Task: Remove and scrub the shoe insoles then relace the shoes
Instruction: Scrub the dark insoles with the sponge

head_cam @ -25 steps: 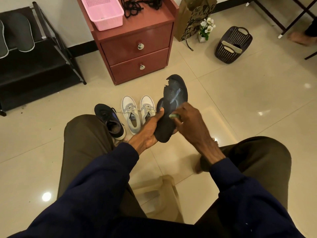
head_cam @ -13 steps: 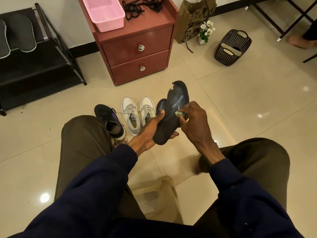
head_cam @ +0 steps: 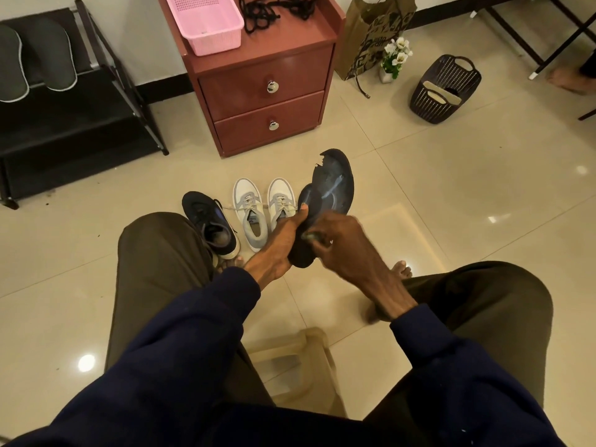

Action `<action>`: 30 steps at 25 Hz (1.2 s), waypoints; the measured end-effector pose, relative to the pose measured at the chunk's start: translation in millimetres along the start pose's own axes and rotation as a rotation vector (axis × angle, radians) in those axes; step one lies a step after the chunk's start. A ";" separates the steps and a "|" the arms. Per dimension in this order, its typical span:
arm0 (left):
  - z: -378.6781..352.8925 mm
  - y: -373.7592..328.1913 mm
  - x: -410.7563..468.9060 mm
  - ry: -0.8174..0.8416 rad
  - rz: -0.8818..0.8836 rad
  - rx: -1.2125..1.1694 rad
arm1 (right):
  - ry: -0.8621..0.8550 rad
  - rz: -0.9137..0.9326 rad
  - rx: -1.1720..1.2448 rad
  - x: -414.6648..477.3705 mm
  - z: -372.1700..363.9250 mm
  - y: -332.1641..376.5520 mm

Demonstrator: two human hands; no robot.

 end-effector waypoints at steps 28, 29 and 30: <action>-5.1 1.9 2.3 0.014 -0.021 0.072 | -0.161 -0.169 -0.084 1.0 14.7 -25.5; -2.4 3.0 2.9 -0.008 -0.021 0.072 | -0.069 -0.096 -0.034 -1.5 5.5 -12.4; -0.2 4.2 3.4 -0.020 -0.024 0.079 | 0.031 -0.028 -0.007 -5.2 -3.7 0.2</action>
Point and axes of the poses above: each hand's wrist, its own x-axis towards the middle knuckle, its own z-axis out of the back of the hand, y = z × x, the point moved 5 cm from there along x, towards the middle knuckle, and after that the axes turned 10 degrees about -z, right-handed, at the moved point
